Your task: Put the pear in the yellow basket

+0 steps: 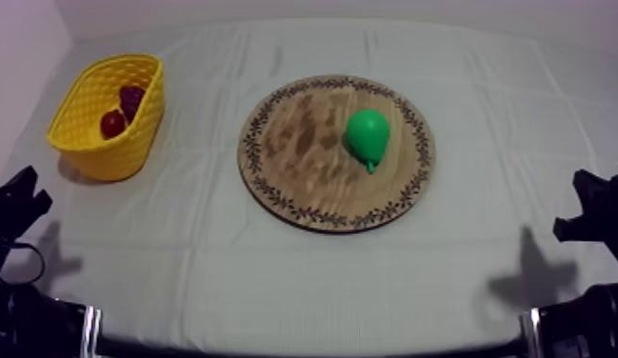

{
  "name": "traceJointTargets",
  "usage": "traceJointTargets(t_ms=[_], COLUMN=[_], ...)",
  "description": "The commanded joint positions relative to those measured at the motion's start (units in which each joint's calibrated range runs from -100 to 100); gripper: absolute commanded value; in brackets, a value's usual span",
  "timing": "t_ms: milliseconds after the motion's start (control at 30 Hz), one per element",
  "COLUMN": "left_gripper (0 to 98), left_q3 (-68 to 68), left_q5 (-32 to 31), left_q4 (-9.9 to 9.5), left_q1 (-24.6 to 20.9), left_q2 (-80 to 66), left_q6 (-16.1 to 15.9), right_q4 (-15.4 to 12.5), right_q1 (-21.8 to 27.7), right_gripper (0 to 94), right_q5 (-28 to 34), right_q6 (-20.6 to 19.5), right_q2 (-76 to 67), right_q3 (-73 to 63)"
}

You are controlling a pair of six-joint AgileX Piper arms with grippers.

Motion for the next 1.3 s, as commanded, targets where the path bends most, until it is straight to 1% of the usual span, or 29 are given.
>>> traceJointTargets(t_ms=[0, 167, 333, 733, 833, 933, 1033, 1133, 1267], left_gripper=[0.0, 0.0, 0.0, 0.0, 0.0, 0.0, 0.0, 0.0, 0.0], left_q3=[-0.04, -0.04, -0.04, -0.35, -0.62, -1.93, -5.45, -11.16, -21.58], left_q5=[0.05, 0.05, 0.05, -0.07, -1.34, -3.03, -3.08, -1.92, 0.96], left_q4=[0.00, 0.00, 0.00, -0.14, -1.61, -4.25, -5.28, -5.02, -3.29], left_q1=[-0.19, -0.30, -1.34, -2.52, -2.66, -2.44, -2.10, -1.49, -0.34], left_q2=[-0.02, -0.02, -0.02, -0.11, 0.12, 1.88, 5.30, 10.12, 17.48], left_q6=[-0.01, 0.01, -0.33, -2.04, -1.22, 0.68, 1.52, 2.14, 2.20], right_q4=[0.01, 0.01, 0.01, 0.01, 0.01, 0.01, 0.01, 0.01, 0.01], right_q1=[0.00, 0.00, 0.00, 0.00, 0.00, 0.00, 0.02, 0.05, 0.07], right_gripper=[0.5, 0.5, 0.5, 0.5, 0.5, 0.5, 0.5, 0.5, 0.5], right_q5=[-0.01, -0.01, -0.01, -0.01, -0.01, -0.01, -0.01, -0.01, -0.01], right_q6=[-0.01, -0.01, -0.01, -0.01, -0.01, -0.01, -0.01, -0.01, -0.01], right_q2=[0.01, 0.01, 0.01, 0.01, 0.01, 0.01, 0.01, 0.01, 0.01], right_q3=[0.05, 0.05, 0.05, 0.05, 0.05, 0.05, 0.05, 0.05, 0.05])
